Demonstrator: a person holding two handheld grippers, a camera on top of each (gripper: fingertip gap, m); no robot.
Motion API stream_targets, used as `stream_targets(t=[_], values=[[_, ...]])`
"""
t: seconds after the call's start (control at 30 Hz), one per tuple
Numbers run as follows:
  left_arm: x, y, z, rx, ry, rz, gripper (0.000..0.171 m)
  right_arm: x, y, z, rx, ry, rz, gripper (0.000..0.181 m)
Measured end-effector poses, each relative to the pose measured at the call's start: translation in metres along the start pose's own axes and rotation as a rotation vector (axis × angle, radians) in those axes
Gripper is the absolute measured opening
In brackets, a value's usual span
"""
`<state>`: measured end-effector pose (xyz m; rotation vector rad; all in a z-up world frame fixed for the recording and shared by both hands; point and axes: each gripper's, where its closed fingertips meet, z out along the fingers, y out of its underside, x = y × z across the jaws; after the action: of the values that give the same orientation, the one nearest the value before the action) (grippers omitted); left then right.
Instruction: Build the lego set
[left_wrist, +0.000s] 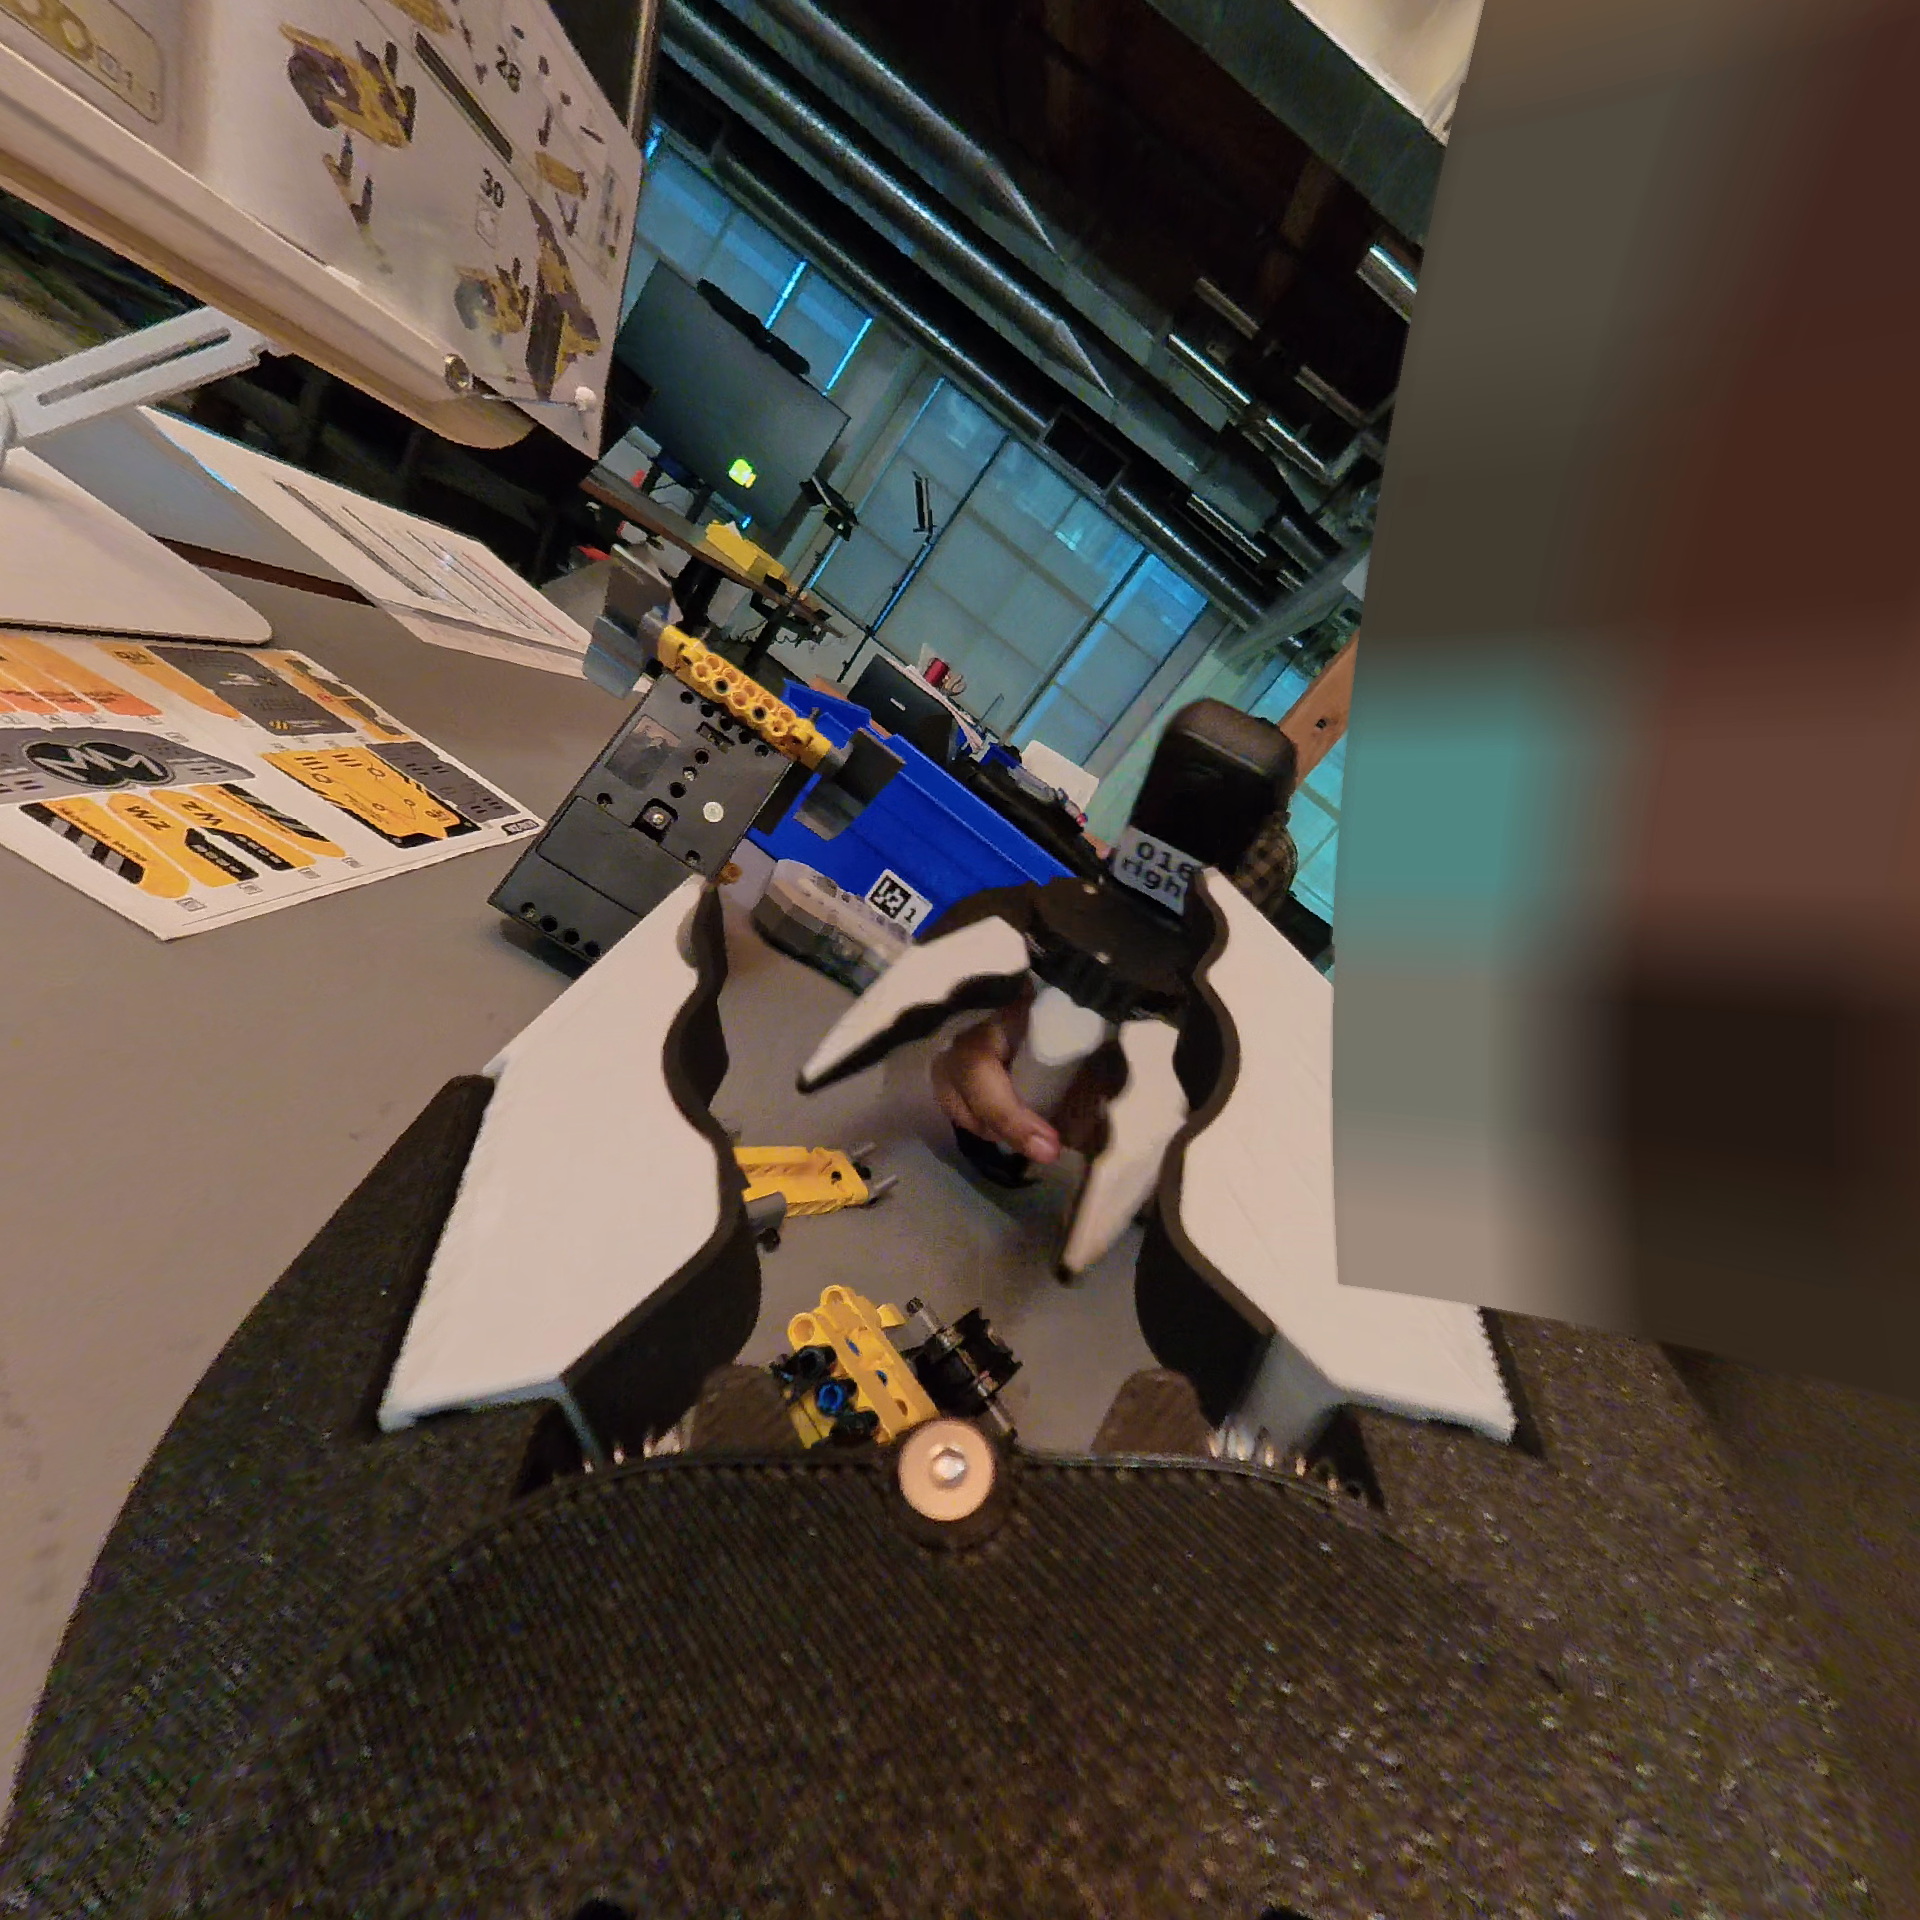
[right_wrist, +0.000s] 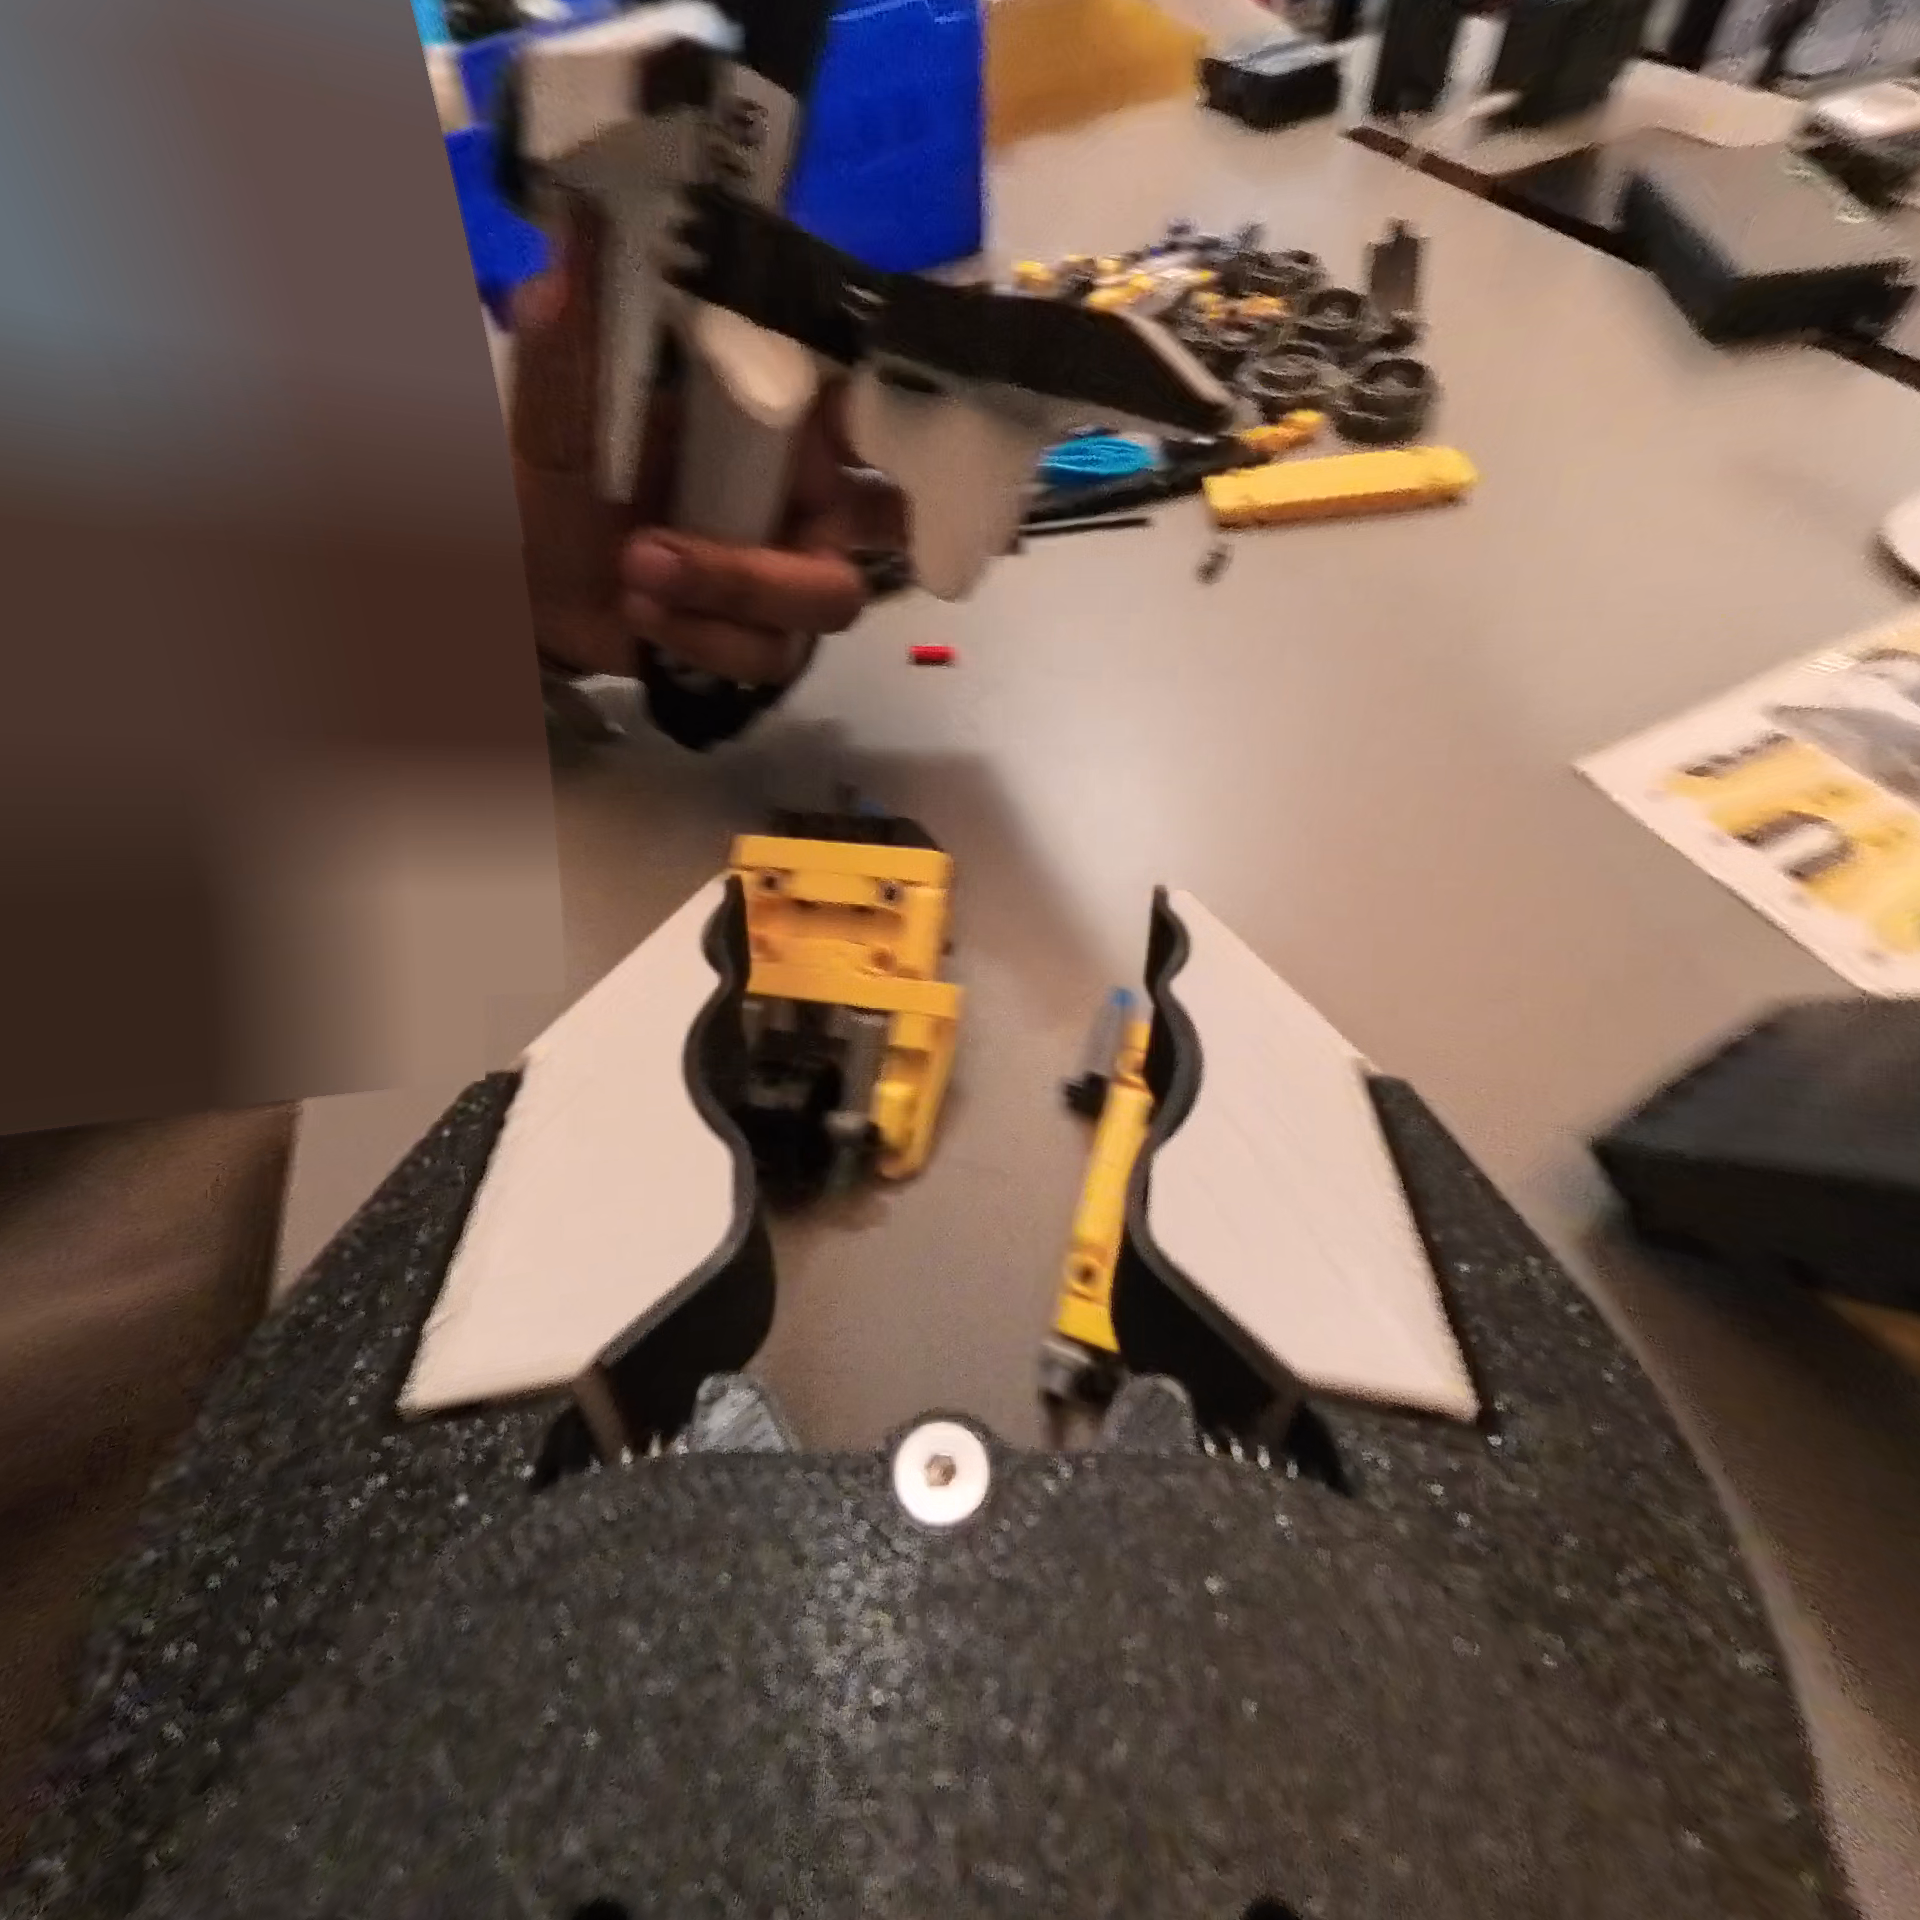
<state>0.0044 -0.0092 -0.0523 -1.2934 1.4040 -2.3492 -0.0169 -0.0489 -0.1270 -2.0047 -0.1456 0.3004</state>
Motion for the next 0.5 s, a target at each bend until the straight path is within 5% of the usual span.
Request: stream_targets(t=[0.27,0.5], values=[[-0.002,-0.001,-0.001,0.002,-0.016,0.015,0.084,-0.036,0.022,0.04,-0.17,0.05,-0.175,0.089],[0.005,-0.002,-0.001,0.003,-0.004,0.027,0.083,-0.025,0.034,0.049,-0.23,0.094,-0.144,0.063]])
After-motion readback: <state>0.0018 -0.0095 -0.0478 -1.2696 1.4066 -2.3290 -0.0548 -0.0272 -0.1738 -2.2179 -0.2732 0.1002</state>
